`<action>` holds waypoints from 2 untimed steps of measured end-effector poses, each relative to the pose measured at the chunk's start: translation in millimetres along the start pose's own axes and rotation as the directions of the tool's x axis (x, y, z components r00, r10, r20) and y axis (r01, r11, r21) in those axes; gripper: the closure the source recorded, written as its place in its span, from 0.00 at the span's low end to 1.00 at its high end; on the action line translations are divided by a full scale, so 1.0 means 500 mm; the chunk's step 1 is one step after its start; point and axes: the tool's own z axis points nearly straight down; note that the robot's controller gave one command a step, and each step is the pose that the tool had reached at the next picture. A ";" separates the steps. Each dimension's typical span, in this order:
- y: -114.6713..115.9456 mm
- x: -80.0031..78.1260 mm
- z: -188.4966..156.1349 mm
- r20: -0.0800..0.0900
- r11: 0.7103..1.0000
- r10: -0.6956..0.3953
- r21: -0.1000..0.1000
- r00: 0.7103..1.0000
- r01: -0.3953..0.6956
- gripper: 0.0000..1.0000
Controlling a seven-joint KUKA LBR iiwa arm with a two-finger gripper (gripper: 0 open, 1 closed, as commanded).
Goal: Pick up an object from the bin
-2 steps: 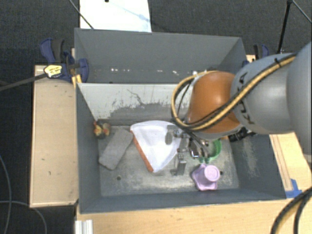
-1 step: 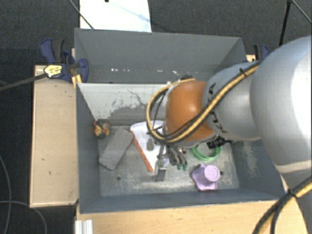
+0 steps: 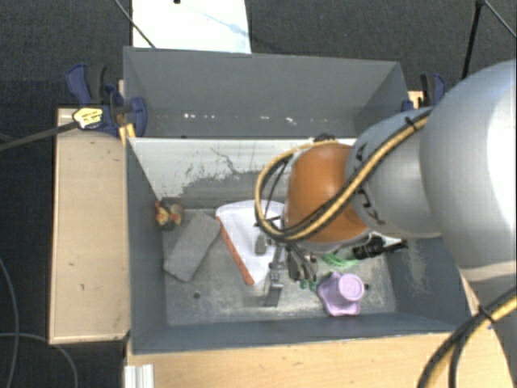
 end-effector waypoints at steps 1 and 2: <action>-0.023 -0.028 -0.093 -0.005 0.986 0.164 0.005 0.986 -0.164 0.00; -0.045 -0.019 -0.127 0.009 0.987 0.162 -0.001 0.987 -0.162 0.00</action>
Offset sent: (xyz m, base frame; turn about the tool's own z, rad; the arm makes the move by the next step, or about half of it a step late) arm -0.0127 -0.0403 0.0210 0.0450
